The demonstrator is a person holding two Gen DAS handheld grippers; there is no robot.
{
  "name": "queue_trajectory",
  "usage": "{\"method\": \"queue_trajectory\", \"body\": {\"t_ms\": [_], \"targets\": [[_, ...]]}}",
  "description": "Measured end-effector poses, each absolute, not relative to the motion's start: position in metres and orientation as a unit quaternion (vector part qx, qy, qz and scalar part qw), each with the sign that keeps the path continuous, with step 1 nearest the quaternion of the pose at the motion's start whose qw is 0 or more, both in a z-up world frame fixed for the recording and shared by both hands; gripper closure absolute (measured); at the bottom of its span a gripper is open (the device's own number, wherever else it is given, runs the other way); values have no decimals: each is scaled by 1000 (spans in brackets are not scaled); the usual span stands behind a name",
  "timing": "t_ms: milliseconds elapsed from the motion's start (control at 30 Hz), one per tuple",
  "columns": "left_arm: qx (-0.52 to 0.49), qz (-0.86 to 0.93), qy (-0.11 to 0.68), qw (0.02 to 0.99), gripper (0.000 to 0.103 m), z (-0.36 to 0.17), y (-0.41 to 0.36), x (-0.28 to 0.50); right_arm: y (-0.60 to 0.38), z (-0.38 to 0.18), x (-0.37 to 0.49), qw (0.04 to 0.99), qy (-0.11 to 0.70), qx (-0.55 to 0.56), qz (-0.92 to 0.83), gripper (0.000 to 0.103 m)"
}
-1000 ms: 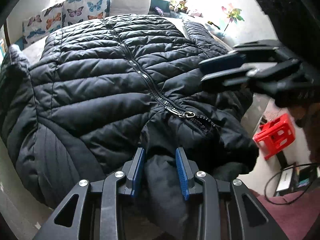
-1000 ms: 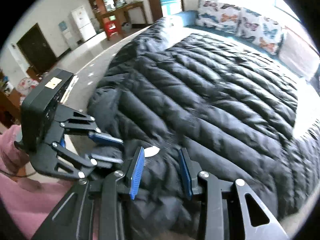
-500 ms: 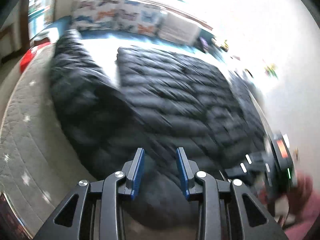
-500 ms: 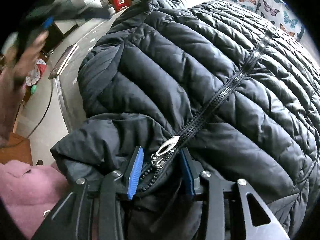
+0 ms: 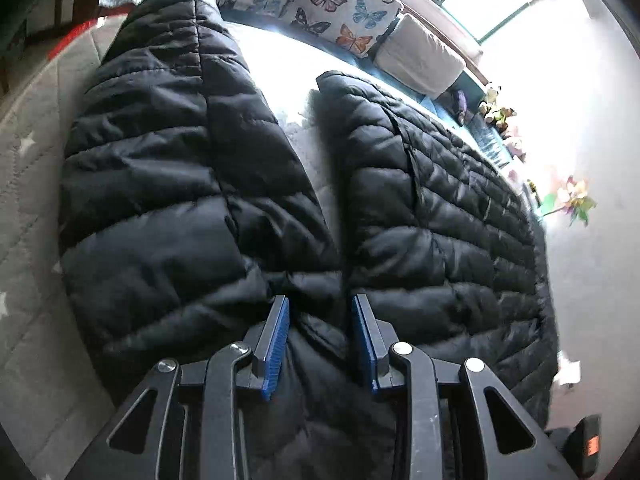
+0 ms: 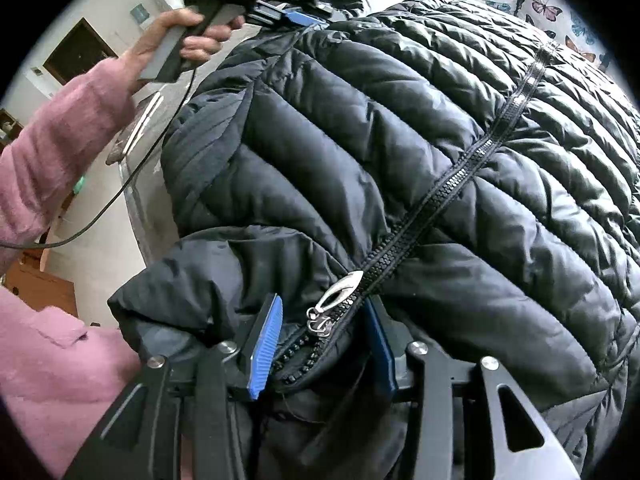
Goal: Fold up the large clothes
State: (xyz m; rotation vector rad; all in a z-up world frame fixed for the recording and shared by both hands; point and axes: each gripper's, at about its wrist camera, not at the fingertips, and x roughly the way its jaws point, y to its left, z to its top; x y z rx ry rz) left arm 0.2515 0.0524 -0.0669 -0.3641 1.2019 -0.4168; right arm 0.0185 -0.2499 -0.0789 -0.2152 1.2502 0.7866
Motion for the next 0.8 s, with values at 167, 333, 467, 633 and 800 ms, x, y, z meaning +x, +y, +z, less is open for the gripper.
{"method": "queue_trajectory", "body": {"t_ms": [167, 333, 467, 633, 800], "targets": [[-165, -182, 523, 816, 68, -31, 71, 281, -252, -78, 20, 727, 576, -94, 362, 55], [-171, -146, 531, 817, 68, -34, 91, 341, -251, -77, 25, 719, 584, -89, 366, 53], [-192, -128, 546, 806, 68, -52, 108, 387, -251, -78, 28, 711, 592, -84, 371, 52], [-203, -105, 553, 801, 68, -68, 127, 440, -252, -79, 32, 702, 600, -77, 375, 52], [-233, -79, 543, 803, 68, -78, 152, 491, -254, -81, 38, 697, 607, -70, 374, 52]]}}
